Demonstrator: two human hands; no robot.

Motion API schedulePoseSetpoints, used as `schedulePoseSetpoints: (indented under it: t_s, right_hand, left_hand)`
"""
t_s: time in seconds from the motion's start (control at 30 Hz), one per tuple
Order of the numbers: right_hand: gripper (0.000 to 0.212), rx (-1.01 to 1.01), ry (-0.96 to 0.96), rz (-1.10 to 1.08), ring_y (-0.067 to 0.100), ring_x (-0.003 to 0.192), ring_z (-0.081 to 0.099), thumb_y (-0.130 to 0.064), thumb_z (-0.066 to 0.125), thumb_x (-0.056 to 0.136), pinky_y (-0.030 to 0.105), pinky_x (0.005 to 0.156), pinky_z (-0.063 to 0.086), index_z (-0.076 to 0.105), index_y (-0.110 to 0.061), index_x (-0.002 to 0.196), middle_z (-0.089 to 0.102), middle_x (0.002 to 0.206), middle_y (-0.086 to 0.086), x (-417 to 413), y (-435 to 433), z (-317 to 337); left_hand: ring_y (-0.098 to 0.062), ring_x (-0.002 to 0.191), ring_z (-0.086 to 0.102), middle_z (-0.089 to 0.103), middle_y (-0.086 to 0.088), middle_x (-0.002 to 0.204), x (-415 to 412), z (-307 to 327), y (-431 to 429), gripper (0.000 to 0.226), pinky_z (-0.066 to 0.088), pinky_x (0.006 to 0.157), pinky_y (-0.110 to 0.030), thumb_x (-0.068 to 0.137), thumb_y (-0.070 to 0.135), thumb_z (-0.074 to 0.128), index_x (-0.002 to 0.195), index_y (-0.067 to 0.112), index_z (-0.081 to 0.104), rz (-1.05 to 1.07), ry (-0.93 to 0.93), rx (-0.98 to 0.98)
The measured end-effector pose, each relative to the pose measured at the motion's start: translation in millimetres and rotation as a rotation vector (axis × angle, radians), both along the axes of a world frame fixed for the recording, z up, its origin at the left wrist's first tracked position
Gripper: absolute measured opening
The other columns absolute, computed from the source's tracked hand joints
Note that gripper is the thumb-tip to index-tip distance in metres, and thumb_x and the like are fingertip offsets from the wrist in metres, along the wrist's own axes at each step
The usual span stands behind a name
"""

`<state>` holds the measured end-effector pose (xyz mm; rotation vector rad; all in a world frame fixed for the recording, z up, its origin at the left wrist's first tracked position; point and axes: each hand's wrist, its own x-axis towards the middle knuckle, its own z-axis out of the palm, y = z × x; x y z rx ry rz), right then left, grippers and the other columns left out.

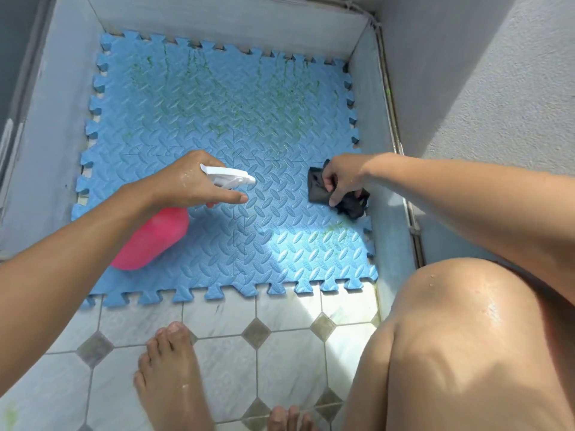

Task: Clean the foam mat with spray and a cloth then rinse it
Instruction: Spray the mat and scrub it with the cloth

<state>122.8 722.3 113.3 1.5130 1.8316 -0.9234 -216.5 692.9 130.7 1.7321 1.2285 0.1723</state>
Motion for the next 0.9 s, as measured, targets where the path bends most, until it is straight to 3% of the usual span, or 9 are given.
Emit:
schedulePoseSetpoints:
  t_s: [0.13, 0.27, 0.37, 0.47, 0.53, 0.6, 0.7, 0.8, 0.9]
  right_hand:
    - [0.030, -0.282, -0.028, 0.408, 0.024, 0.074, 0.071, -0.029, 0.092, 0.062, 0.036, 0.061, 0.062, 0.071, -0.023, 0.081, 0.072, 0.080, -0.001, -37.0, -62.3, -12.3]
    - [0.030, -0.395, -0.176, 0.848, 0.026, 0.079, 0.069, -0.029, 0.089, 0.064, 0.027, 0.058, 0.050, 0.074, -0.025, 0.089, 0.072, 0.080, 0.002, -55.1, -105.5, -18.1]
    - [0.021, -0.156, -0.227, 0.759, 0.021, 0.073, 0.057, -0.022, 0.078, 0.074, 0.029, 0.059, 0.044, 0.067, -0.024, 0.092, 0.057, 0.072, -0.005, -27.2, -70.7, -1.4]
    - [0.034, 0.229, -0.283, 0.344, 0.025, 0.078, 0.057, -0.011, 0.062, 0.084, 0.031, 0.055, 0.044, 0.055, -0.019, 0.116, 0.062, 0.096, 0.005, 15.2, -21.3, 13.9]
    - [0.040, 0.325, -0.244, 0.110, 0.028, 0.084, 0.058, -0.013, 0.064, 0.083, 0.037, 0.063, 0.050, 0.050, -0.017, 0.120, 0.062, 0.107, 0.010, 23.2, -6.2, 12.9]
    - [0.032, 0.235, -0.202, 0.182, 0.025, 0.084, 0.058, -0.016, 0.067, 0.081, 0.038, 0.067, 0.052, 0.051, -0.023, 0.109, 0.060, 0.101, 0.004, 11.3, -5.2, 6.9]
    - [0.020, 0.102, -0.096, 0.584, 0.023, 0.077, 0.056, -0.012, 0.060, 0.079, 0.036, 0.058, 0.045, 0.048, -0.024, 0.090, 0.056, 0.090, -0.001, -15.5, -33.1, 1.6]
    - [0.020, 0.064, 0.083, 0.988, 0.024, 0.079, 0.055, -0.014, 0.055, 0.084, 0.035, 0.055, 0.038, 0.054, -0.021, 0.103, 0.054, 0.100, 0.000, -32.5, -73.7, 0.9]
    - [0.032, 0.223, 0.146, 0.779, 0.024, 0.085, 0.054, -0.022, 0.056, 0.089, 0.035, 0.056, 0.039, 0.050, -0.022, 0.120, 0.051, 0.106, 0.004, -29.6, -83.6, -4.1]
  left_hand:
    - [-0.014, 0.049, 0.050, 0.067, -0.014, 0.060, -1.4, 0.6, 0.9, 0.053, 0.038, 0.053, -0.025, 0.070, 0.054, 0.088, 0.058, 0.008, 0.065, -0.022, 0.012, -0.005]
    - [-0.013, 0.047, 0.046, 0.059, -0.011, 0.053, 3.4, -1.0, 2.6, 0.064, 0.036, 0.052, -0.025, 0.051, 0.074, 0.085, 0.053, 0.014, 0.062, -0.025, 0.003, -0.029]
    - [-0.010, 0.047, 0.039, 0.045, 0.007, 0.047, 0.9, -1.7, 1.4, 0.061, 0.032, 0.051, -0.024, 0.051, 0.076, 0.083, 0.047, 0.022, 0.055, -0.025, -0.008, -0.036]
    - [-0.014, 0.053, 0.040, 0.046, 0.005, 0.051, -4.5, -8.6, 4.8, 0.061, 0.034, 0.060, -0.030, 0.059, 0.071, 0.082, 0.056, 0.014, 0.060, -0.040, -0.030, -0.033]
    - [-0.014, 0.055, 0.041, 0.049, 0.000, 0.054, -9.1, -9.0, 7.6, 0.063, 0.035, 0.063, -0.032, 0.062, 0.071, 0.080, 0.061, 0.010, 0.063, -0.053, -0.043, -0.033]
    - [-0.015, 0.056, 0.045, 0.060, -0.008, 0.059, -9.7, -6.4, 7.5, 0.060, 0.037, 0.064, -0.032, 0.066, 0.070, 0.080, 0.063, 0.011, 0.068, -0.058, -0.046, -0.040]
    - [-0.015, 0.058, 0.050, 0.070, -0.009, 0.067, -6.4, -4.3, 7.1, 0.050, 0.039, 0.065, -0.031, 0.071, 0.063, 0.083, 0.064, 0.015, 0.072, -0.030, -0.029, -0.051]
    - [-0.013, 0.061, 0.056, 0.073, -0.004, 0.068, -8.6, -0.5, 6.9, 0.053, 0.048, 0.066, -0.032, 0.065, 0.068, 0.082, 0.082, 0.018, 0.080, 0.047, -0.058, -0.082]
    - [-0.011, 0.063, 0.061, 0.074, 0.003, 0.071, -10.3, 4.5, 11.5, 0.041, 0.065, 0.061, -0.041, 0.077, 0.051, 0.084, 0.092, 0.014, 0.081, 0.158, -0.033, -0.067]
